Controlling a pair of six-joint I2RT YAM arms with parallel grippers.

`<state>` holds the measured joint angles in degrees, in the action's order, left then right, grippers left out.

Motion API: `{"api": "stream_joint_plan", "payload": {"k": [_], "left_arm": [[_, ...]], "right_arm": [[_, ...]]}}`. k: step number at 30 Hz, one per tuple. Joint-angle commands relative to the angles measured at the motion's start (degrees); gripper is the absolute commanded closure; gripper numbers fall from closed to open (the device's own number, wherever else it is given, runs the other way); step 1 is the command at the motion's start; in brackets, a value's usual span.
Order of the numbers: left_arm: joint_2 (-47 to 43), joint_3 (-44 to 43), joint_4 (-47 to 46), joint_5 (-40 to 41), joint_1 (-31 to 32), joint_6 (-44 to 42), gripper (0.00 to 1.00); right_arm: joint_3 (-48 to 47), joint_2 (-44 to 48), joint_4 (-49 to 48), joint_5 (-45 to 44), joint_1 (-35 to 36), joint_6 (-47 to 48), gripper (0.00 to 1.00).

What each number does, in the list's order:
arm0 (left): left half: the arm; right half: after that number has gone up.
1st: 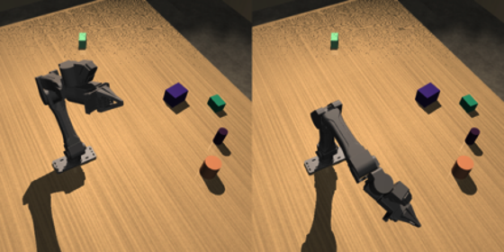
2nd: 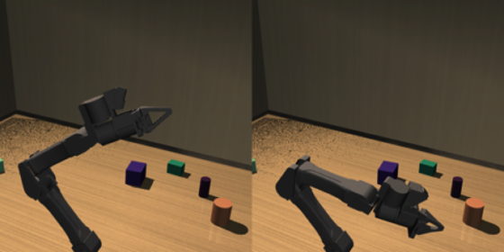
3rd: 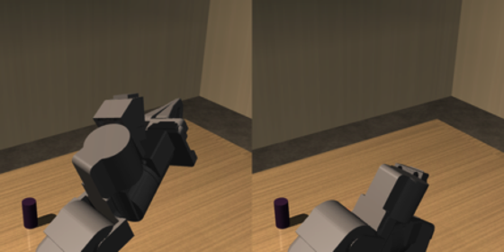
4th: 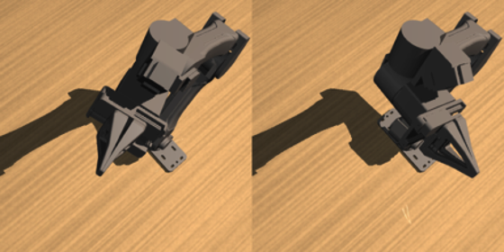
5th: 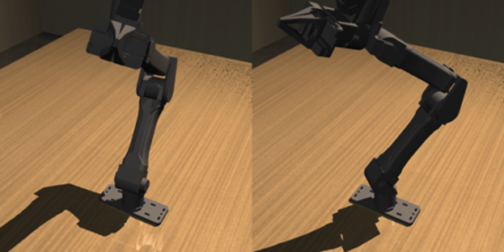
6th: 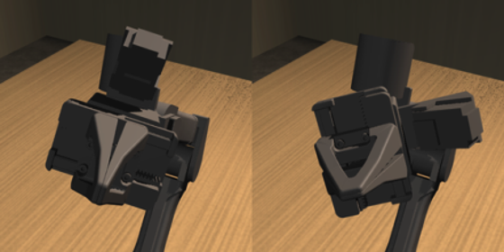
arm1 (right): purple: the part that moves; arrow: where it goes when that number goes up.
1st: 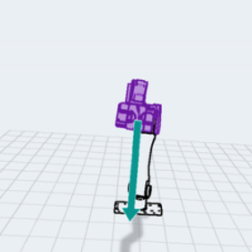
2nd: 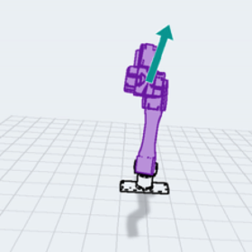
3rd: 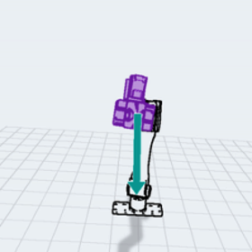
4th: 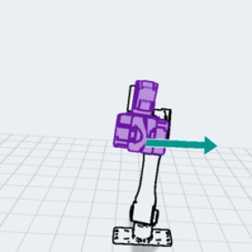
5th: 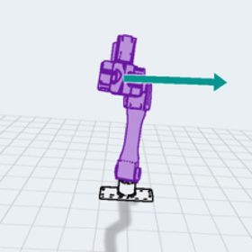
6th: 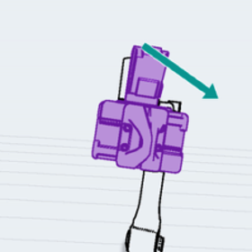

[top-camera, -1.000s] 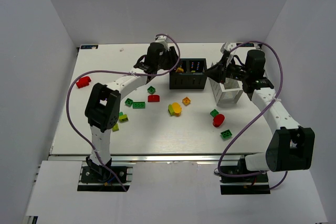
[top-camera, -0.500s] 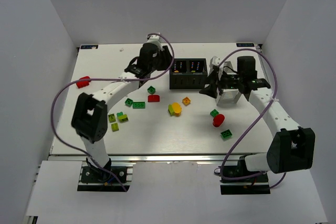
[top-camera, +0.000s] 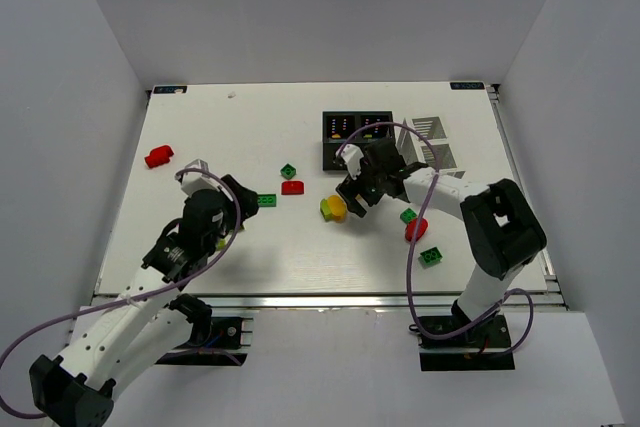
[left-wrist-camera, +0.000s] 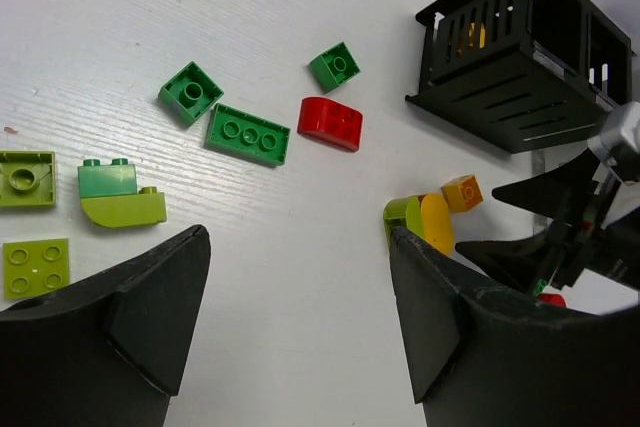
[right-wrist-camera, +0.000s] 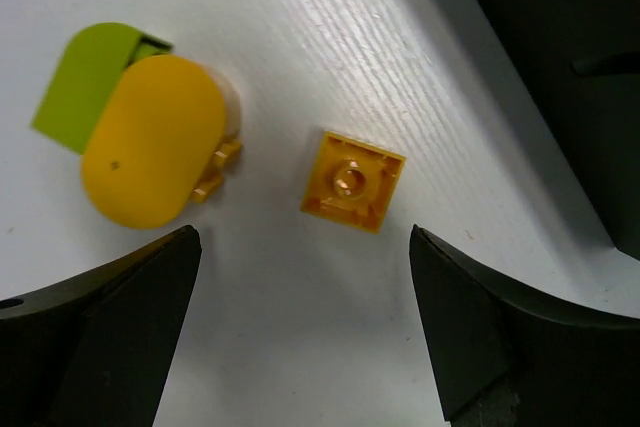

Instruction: Sort the legos into containers by color

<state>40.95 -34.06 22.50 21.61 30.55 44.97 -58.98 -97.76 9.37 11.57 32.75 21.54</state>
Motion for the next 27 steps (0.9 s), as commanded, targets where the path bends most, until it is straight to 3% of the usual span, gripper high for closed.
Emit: {"api": "stream_joint_plan", "payload": {"k": [1,18,27], "left_arm": [[-1.1,0.0,2.8,2.0,0.1,2.0,0.18],[3.5,-4.4,4.0,2.9,0.1,0.6,0.18],[6.3,-5.9,2.5,2.2,0.1,0.2,0.18]], "right_arm": [[-1.0,-0.9,-6.4,-5.5,0.3,-3.0,0.11],[-2.4,-5.7,-11.6,-6.8,-1.2,-3.5,0.2],[-1.8,-6.7,-11.9,-4.9,-1.8,-3.7,0.31]]}}
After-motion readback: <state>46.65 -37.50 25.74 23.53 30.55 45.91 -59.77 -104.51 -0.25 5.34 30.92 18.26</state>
